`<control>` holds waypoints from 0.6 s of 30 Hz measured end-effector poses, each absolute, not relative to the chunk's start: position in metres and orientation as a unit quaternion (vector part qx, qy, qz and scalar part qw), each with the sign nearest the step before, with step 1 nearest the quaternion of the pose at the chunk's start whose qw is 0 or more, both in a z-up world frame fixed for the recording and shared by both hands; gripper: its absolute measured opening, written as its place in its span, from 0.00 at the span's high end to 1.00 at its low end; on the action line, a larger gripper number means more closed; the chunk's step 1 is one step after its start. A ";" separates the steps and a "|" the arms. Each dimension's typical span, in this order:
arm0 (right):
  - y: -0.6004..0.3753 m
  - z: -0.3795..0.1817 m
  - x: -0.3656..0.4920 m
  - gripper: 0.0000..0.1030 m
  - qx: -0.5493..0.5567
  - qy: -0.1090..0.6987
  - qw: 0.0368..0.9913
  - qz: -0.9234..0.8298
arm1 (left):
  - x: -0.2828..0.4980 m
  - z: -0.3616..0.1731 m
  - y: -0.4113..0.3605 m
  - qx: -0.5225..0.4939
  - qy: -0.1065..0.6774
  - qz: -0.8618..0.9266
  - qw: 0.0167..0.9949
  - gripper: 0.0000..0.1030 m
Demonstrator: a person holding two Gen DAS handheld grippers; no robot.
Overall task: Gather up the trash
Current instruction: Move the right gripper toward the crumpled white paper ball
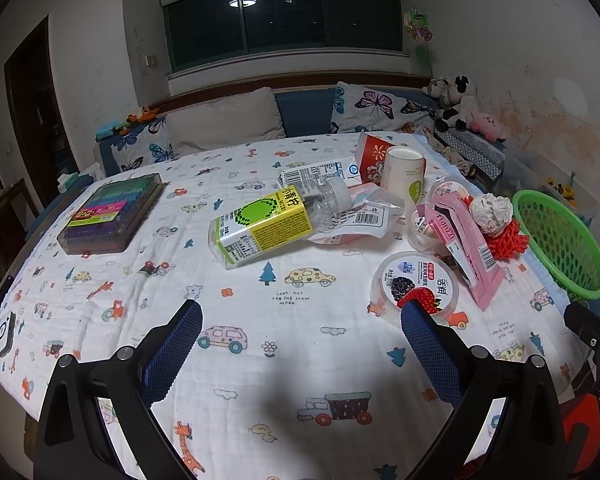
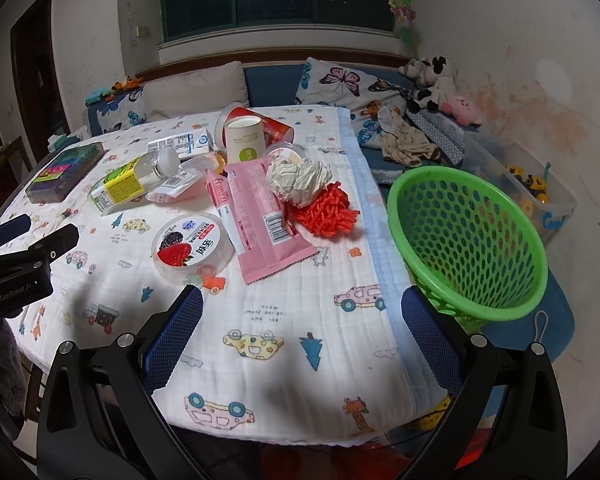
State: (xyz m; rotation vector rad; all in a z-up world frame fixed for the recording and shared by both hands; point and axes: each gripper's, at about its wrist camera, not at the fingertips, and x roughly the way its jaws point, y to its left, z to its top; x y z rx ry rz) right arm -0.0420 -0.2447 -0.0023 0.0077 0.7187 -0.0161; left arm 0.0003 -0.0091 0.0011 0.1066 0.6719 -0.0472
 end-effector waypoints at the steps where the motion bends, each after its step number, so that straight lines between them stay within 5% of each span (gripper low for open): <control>1: -0.244 -0.002 -0.042 0.04 0.004 0.352 0.936 -0.008 | 0.000 0.001 -0.009 0.053 0.329 -0.023 0.942 0.06; 18: -0.245 -0.003 -0.038 0.04 0.002 0.352 0.936 -0.011 | 0.002 0.002 -0.009 0.054 0.329 -0.024 0.943 0.06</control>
